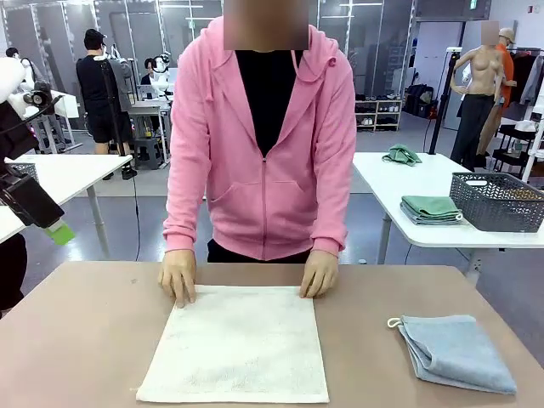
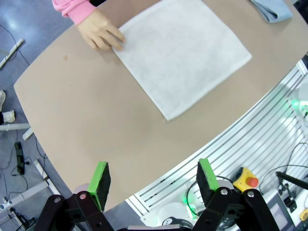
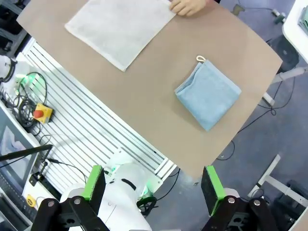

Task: Fold the towels and place them in the basket.
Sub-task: When a person lays out a Towel with hook on the table, fold it in half twice.

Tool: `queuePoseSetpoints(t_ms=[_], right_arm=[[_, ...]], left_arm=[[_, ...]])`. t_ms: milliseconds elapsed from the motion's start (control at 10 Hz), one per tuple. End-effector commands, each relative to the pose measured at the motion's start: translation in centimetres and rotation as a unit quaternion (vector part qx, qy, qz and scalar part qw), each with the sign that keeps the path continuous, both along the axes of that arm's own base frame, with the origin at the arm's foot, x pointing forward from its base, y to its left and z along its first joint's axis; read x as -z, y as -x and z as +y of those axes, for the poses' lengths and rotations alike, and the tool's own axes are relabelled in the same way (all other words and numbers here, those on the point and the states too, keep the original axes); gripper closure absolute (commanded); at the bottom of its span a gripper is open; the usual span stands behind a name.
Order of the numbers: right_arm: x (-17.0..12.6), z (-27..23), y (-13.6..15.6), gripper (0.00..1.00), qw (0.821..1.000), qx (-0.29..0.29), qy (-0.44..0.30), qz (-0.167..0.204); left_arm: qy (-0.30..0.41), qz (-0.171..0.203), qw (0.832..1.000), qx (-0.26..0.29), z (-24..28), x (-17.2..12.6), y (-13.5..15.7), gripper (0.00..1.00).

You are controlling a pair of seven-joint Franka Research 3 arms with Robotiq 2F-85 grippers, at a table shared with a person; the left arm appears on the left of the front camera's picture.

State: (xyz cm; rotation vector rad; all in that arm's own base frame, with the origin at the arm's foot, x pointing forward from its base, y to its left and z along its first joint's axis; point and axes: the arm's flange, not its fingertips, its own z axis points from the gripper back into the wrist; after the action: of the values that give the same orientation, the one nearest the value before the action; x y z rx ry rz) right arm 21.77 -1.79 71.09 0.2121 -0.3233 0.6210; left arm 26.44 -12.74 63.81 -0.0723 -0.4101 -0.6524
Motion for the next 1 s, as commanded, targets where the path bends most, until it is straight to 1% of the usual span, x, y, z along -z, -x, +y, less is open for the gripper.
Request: queuePoseSetpoints(t_ms=[0, 900], right_arm=[[-0.33, -0.16, 0.21, 0.00, 1.000, 0.002, -0.003, 0.007], [-0.33, -0.16, 0.21, 0.00, 1.000, 0.002, -0.003, 0.007]], left_arm=[[0.002, -0.001, 1.000, -0.003, -0.18, -0.25, -0.07, 0.10], [0.002, -0.001, 1.000, -0.003, -0.18, -0.25, -0.07, 0.10]])
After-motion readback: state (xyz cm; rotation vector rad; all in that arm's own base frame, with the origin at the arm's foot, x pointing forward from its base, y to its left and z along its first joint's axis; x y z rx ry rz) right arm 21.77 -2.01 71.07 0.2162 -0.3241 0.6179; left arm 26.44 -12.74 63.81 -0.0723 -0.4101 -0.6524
